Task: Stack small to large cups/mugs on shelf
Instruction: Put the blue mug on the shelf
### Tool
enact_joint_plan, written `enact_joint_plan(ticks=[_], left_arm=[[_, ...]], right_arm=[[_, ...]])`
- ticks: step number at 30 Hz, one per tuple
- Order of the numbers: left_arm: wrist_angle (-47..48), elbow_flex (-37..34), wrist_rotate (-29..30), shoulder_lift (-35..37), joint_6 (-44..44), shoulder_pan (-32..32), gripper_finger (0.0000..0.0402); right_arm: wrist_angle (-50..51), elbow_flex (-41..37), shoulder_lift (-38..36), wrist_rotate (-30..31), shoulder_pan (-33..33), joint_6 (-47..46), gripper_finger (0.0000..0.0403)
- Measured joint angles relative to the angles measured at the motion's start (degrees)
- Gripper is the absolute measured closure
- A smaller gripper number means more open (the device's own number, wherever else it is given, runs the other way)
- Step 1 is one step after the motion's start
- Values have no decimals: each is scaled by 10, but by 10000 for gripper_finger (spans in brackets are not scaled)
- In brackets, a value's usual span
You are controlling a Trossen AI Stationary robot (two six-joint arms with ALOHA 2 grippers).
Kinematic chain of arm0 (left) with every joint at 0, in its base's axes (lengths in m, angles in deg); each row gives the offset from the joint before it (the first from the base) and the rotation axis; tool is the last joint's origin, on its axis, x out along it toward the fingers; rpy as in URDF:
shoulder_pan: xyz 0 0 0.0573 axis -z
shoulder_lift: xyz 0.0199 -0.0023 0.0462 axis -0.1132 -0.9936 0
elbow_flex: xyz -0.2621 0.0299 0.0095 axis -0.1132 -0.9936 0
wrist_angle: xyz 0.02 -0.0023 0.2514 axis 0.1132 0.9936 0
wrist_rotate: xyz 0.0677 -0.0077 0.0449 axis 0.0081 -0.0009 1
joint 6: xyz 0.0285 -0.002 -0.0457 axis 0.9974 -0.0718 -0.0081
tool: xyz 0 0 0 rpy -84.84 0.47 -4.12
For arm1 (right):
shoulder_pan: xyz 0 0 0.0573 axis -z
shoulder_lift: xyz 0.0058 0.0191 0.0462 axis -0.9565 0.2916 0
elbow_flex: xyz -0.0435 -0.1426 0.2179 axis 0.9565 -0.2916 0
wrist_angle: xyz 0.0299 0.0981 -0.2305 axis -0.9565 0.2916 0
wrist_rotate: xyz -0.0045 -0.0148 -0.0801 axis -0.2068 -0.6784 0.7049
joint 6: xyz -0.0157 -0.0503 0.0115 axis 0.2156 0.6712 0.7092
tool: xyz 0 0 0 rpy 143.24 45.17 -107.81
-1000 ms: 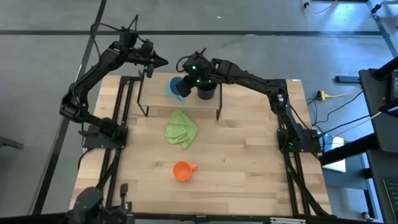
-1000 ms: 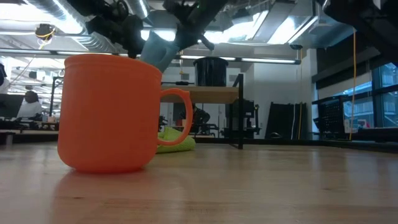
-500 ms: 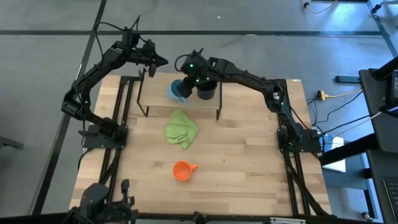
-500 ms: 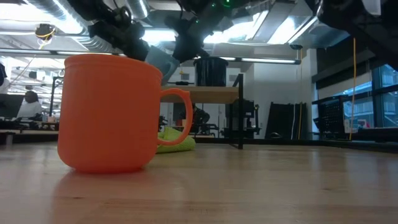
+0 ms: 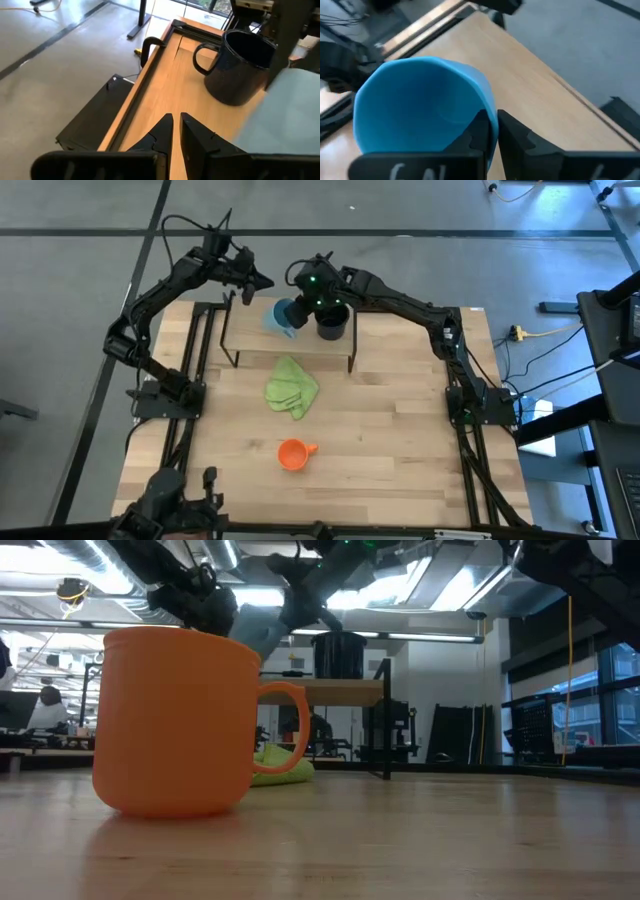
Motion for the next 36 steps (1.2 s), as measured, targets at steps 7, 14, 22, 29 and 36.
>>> enact_joint_plan(ticks=[7, 14, 22, 29, 36], left_arm=[[16, 0, 1, 1, 0, 3, 374], [29, 0, 5, 1, -3, 3, 374], [30, 0, 8, 1, -3, 3, 374], [30, 0, 11, 1, -4, 3, 374], [28, 0, 11, 1, -16, 3, 374]], right_arm=[[11, 0, -1, 13, 2, 4, 378], [34, 0, -1, 6, 12, 4, 373], [16, 0, -1, -34, 13, 21, 371], [-13, 0, -14, -37, 11, 54, 375], [17, -1, -13, -38, 16, 77, 369]])
